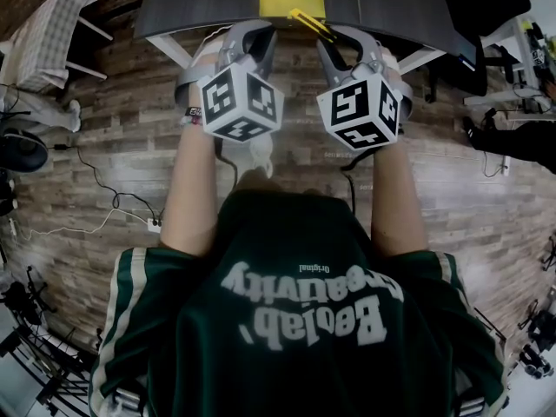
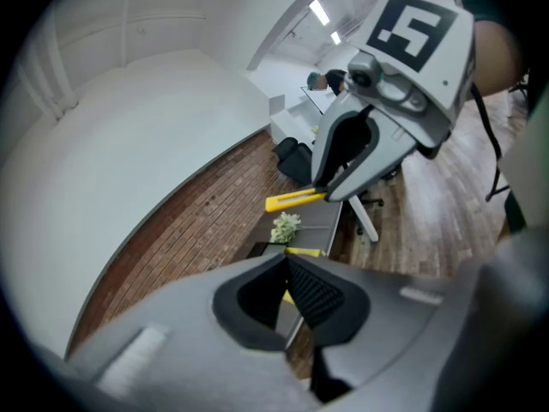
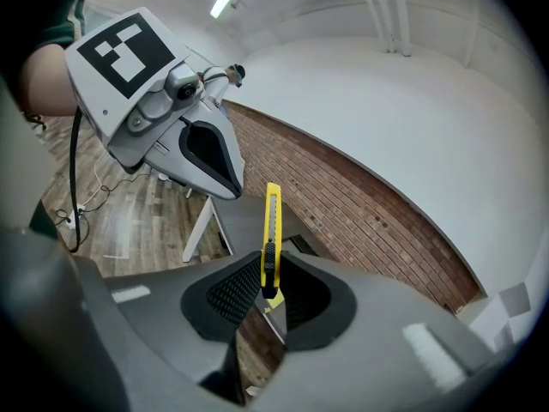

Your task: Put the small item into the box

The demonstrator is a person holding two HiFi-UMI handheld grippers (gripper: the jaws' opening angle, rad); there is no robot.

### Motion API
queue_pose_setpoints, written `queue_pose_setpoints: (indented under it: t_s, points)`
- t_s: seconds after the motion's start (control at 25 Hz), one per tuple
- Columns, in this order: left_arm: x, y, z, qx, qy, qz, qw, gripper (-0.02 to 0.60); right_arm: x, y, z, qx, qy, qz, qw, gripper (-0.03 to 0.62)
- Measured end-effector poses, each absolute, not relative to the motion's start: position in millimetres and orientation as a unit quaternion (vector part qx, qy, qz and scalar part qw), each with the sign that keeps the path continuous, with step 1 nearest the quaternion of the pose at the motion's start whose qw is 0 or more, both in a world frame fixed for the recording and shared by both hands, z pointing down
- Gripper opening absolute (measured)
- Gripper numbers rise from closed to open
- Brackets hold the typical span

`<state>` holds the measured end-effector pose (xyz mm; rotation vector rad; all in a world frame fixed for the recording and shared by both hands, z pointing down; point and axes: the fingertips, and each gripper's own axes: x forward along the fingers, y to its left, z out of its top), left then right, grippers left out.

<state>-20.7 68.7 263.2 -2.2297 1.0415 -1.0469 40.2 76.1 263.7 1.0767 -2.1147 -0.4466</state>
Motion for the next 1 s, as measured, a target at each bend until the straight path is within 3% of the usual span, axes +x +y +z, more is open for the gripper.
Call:
queue_pose_setpoints:
  t_s: [1.0]
  points:
    - [-43,-87,270,-0.833,0.327,-0.372,0.246,0.003,13,-67,278,0.451,-0.798,-0.137,0.376,0.074]
